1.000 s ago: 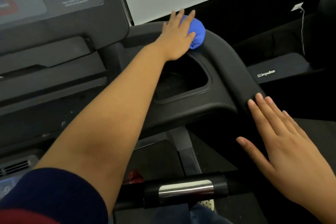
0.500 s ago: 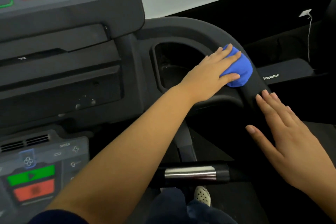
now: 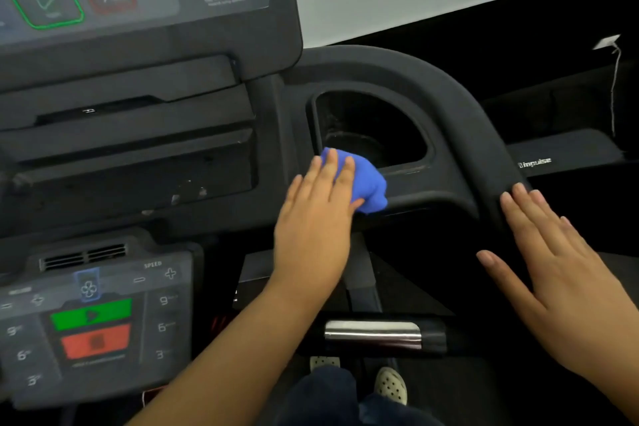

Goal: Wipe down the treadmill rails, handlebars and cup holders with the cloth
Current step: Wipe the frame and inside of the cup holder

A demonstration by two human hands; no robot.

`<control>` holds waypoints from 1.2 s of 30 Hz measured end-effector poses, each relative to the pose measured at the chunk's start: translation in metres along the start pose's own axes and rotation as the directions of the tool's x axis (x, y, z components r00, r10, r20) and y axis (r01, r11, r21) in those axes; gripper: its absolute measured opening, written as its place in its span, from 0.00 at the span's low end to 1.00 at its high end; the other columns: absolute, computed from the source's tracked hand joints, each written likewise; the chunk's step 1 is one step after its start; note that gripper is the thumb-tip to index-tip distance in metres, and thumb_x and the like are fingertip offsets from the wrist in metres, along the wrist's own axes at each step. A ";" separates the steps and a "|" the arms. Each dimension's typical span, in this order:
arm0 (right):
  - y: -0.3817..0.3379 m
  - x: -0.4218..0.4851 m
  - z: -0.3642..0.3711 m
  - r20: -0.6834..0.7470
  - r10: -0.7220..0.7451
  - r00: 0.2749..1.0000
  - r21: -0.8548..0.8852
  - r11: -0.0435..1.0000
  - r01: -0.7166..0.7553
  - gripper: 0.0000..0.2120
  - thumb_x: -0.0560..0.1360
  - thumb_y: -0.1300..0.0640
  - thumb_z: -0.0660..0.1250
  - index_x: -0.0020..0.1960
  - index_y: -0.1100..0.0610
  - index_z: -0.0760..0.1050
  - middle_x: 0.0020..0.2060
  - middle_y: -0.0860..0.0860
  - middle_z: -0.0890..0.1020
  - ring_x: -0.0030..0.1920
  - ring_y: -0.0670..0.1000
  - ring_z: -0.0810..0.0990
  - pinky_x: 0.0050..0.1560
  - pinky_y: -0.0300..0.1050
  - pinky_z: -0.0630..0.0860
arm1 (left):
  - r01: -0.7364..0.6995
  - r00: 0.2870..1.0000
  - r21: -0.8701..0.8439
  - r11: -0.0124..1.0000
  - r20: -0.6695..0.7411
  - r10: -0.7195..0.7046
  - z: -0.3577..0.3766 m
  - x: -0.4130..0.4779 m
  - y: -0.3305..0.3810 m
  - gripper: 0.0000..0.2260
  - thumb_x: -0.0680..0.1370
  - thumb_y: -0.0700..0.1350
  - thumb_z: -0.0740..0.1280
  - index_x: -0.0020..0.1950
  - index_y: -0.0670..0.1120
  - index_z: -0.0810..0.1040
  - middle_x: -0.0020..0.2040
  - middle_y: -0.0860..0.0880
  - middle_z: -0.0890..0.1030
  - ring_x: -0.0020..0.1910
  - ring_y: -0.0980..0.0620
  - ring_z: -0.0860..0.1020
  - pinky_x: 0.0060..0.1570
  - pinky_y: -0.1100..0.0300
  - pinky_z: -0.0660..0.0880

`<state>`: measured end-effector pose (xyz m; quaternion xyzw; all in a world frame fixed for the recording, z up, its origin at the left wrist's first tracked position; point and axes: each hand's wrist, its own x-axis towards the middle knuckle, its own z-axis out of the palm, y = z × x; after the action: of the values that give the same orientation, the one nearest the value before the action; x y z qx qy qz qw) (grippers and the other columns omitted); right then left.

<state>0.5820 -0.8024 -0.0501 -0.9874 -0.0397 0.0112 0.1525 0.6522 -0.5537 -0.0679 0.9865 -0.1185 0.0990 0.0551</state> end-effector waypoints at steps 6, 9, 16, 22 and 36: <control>-0.001 0.000 0.000 0.014 0.012 1.000 -0.010 1.000 -0.012 0.37 0.75 0.31 0.42 0.77 0.53 0.51 0.76 0.46 0.51 0.76 0.42 0.44 0.73 0.50 0.51 | 0.313 0.950 0.039 0.949 0.001 -0.313 -0.008 0.034 -0.015 0.25 0.82 0.43 0.56 0.77 0.41 0.52 0.77 0.40 0.53 0.76 0.43 0.55 0.73 0.53 0.52; -0.002 0.000 -0.001 0.021 0.015 1.000 -0.011 1.000 -0.015 0.37 0.75 0.32 0.43 0.77 0.52 0.51 0.76 0.46 0.52 0.76 0.42 0.45 0.74 0.49 0.50 | 0.355 0.935 -0.012 0.935 -0.027 -0.355 -0.006 0.073 -0.030 0.25 0.82 0.45 0.54 0.77 0.42 0.50 0.78 0.41 0.50 0.75 0.43 0.55 0.71 0.53 0.56; -0.003 0.000 -0.001 0.034 0.028 0.999 -0.016 1.000 -0.027 0.36 0.76 0.32 0.44 0.77 0.51 0.50 0.77 0.46 0.51 0.76 0.43 0.45 0.74 0.43 0.46 | 0.291 0.949 -0.125 0.949 0.161 -0.270 0.002 0.153 -0.059 0.26 0.83 0.52 0.49 0.77 0.43 0.47 0.77 0.43 0.54 0.75 0.44 0.55 0.73 0.52 0.52; -0.002 0.001 -0.001 0.043 0.032 0.999 -0.023 0.999 -0.031 0.36 0.76 0.32 0.44 0.77 0.51 0.50 0.77 0.46 0.52 0.76 0.43 0.46 0.74 0.41 0.44 | 0.282 0.939 -0.245 0.928 0.269 -0.215 -0.003 0.182 -0.064 0.26 0.83 0.53 0.49 0.78 0.49 0.43 0.78 0.46 0.50 0.74 0.42 0.58 0.69 0.52 0.59; -0.002 0.001 -0.003 0.028 0.024 0.999 -0.013 1.000 -0.024 0.33 0.77 0.35 0.46 0.77 0.52 0.51 0.76 0.47 0.53 0.76 0.42 0.46 0.74 0.42 0.45 | -0.332 0.918 0.202 0.922 0.293 0.266 -0.016 0.126 -0.045 0.24 0.81 0.53 0.56 0.76 0.49 0.59 0.78 0.50 0.55 0.76 0.49 0.52 0.69 0.52 0.61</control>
<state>0.5828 -0.8015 -0.0467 -0.9886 -0.0300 0.0268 0.1453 0.7798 -0.5366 -0.0296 0.9599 -0.2618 -0.0098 -0.1000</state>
